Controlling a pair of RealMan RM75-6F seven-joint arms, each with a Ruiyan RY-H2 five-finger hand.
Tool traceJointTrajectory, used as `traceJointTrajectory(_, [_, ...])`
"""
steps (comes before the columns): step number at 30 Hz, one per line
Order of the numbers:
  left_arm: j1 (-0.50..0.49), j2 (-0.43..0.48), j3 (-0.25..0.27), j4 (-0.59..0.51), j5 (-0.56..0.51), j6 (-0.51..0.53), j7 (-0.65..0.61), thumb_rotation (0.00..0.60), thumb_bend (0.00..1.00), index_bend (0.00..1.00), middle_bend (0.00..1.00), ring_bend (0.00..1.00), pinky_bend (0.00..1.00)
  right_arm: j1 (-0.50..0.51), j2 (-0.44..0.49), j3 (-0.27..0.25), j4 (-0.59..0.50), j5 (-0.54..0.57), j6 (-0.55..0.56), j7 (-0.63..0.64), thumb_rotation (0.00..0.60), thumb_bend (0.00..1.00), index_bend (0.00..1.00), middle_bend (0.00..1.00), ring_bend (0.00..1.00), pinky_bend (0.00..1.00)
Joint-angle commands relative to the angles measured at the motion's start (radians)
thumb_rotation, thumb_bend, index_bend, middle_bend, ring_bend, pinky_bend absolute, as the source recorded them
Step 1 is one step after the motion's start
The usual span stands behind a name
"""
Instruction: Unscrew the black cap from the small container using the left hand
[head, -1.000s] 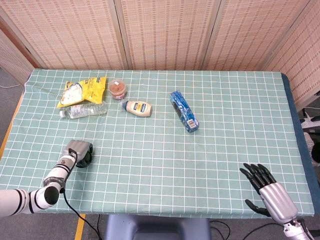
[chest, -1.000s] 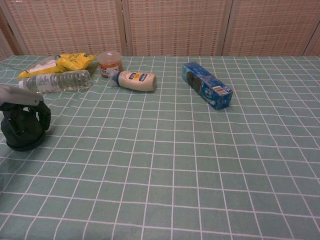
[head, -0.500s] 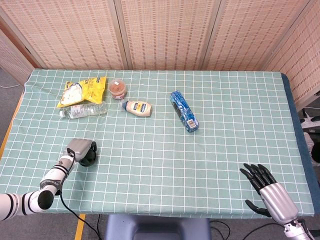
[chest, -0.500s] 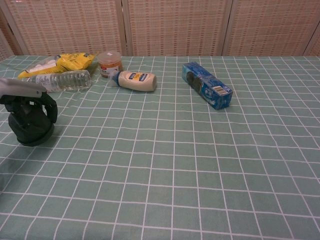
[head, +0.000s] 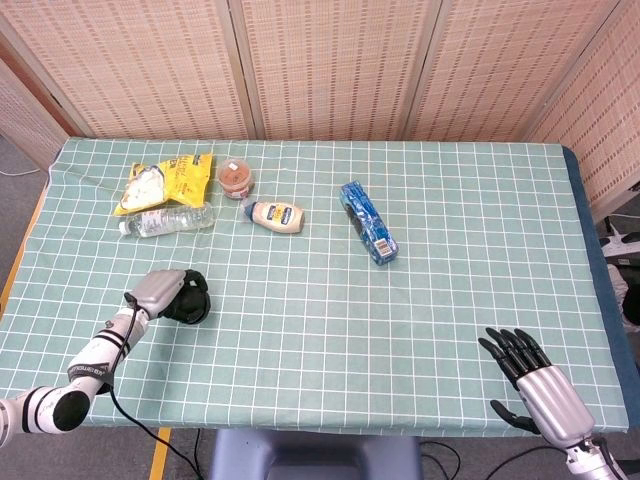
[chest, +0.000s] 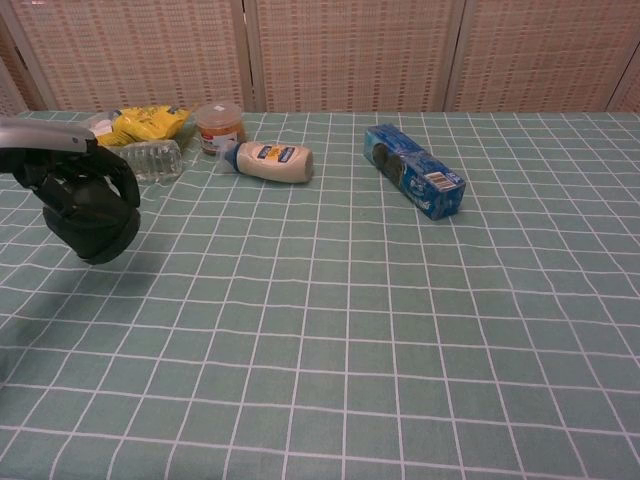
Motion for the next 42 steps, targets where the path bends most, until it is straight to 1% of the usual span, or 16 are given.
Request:
traceJointTrajectory(1, [0.138,0.011,-0.171,-0.013,0.296,-0.008,-0.490,0.600,0.40,0.56,0.53,0.50,0.73,0.001,-0.001,0.001,0.000,0.002,-0.002,0.000,0.600,0.19,0.00,0.00,0.00,0.00])
traceJointTrajectory(3, [0.177,0.009,-0.208,0.002,0.406,0.017,-0.699,0.600,0.40,0.56,0.54,0.50,0.73,0.002,-0.001,0.000,0.000,0.002,-0.004,0.000,0.600,0.19,0.00,0.00,0.00,0.00])
traceJointTrajectory(6, [0.215,0.006,-0.233,0.032,0.528,0.081,-0.965,0.600,0.40,0.56,0.54,0.50,0.72,0.003,-0.002,-0.001,-0.001,0.002,-0.006,0.004,0.600,0.19,0.00,0.00,0.00,0.00])
traceJointTrajectory(9, [0.242,0.008,-0.253,0.047,0.582,0.145,-1.228,0.600,0.39,0.56,0.54,0.50,0.72,0.004,-0.004,-0.002,-0.001,0.003,-0.010,0.012,0.600,0.19,0.00,0.00,0.00,0.00])
traceJointTrajectory(12, [0.253,0.020,-0.264,0.069,0.612,0.182,-1.425,0.600,0.39,0.56,0.54,0.50,0.72,0.006,-0.005,-0.003,0.000,0.002,-0.014,0.012,0.600,0.19,0.00,0.00,0.00,0.00])
traceJointTrajectory(17, [0.248,0.037,-0.239,0.116,0.653,0.194,-1.530,0.600,0.38,0.56,0.54,0.50,0.72,0.006,-0.006,-0.003,-0.001,0.003,-0.017,0.006,0.600,0.19,0.00,0.00,0.00,0.00])
traceJointTrajectory(24, [0.191,0.065,-0.144,0.162,0.728,0.089,-1.543,0.600,0.36,0.56,0.54,0.50,0.72,0.007,-0.007,-0.005,-0.003,0.002,-0.016,0.011,0.600,0.19,0.00,0.00,0.00,0.00])
traceJointTrajectory(27, [0.160,0.071,-0.092,0.189,0.769,0.034,-1.485,0.600,0.36,0.56,0.54,0.50,0.72,0.006,-0.005,-0.005,-0.002,0.002,-0.013,0.016,0.600,0.19,0.00,0.00,0.00,0.00])
traceJointTrajectory(30, [0.130,0.080,-0.056,0.197,0.755,-0.050,-1.369,0.600,0.35,0.57,0.55,0.51,0.74,0.007,-0.004,-0.005,-0.002,0.002,-0.013,0.019,0.600,0.19,0.00,0.00,0.00,0.00])
traceJointTrajectory(33, [0.087,0.098,-0.024,0.205,0.683,-0.201,-1.099,0.600,0.36,0.58,0.57,0.53,0.77,0.008,-0.004,-0.006,-0.001,0.000,-0.015,0.014,0.600,0.19,0.00,0.00,0.00,0.00])
traceJointTrajectory(34, [0.082,0.095,-0.020,0.217,0.641,-0.218,-0.951,0.600,0.36,0.59,0.58,0.54,0.78,0.008,-0.004,-0.006,-0.001,0.000,-0.017,0.012,0.600,0.19,0.00,0.00,0.00,0.00])
traceJointTrajectory(35, [0.084,0.086,-0.018,0.228,0.602,-0.215,-0.822,0.600,0.37,0.59,0.58,0.54,0.78,0.008,-0.003,-0.006,-0.001,0.000,-0.017,0.009,0.600,0.19,0.00,0.00,0.00,0.00])
traceJointTrajectory(37, [0.089,0.059,0.002,0.248,0.499,-0.182,-0.488,0.600,0.37,0.60,0.59,0.55,0.79,0.007,-0.002,-0.005,-0.002,0.001,-0.016,0.005,0.600,0.19,0.00,0.00,0.00,0.00])
traceJointTrajectory(39, [0.090,0.025,0.030,0.240,0.344,-0.129,-0.180,0.600,0.37,0.60,0.59,0.55,0.80,0.007,-0.001,-0.005,-0.003,0.000,-0.013,0.008,0.600,0.19,0.00,0.00,0.00,0.00])
traceJointTrajectory(40, [0.087,0.016,0.041,0.234,0.291,-0.113,-0.098,0.600,0.37,0.60,0.59,0.55,0.79,0.007,0.000,-0.005,-0.003,0.000,-0.012,0.009,0.600,0.19,0.00,0.00,0.00,0.00])
traceJointTrajectory(42, [0.086,0.011,0.044,0.229,0.263,-0.101,-0.064,0.600,0.37,0.60,0.59,0.55,0.79,0.007,0.000,-0.006,-0.003,0.000,-0.012,0.010,0.600,0.19,0.00,0.00,0.00,0.00])
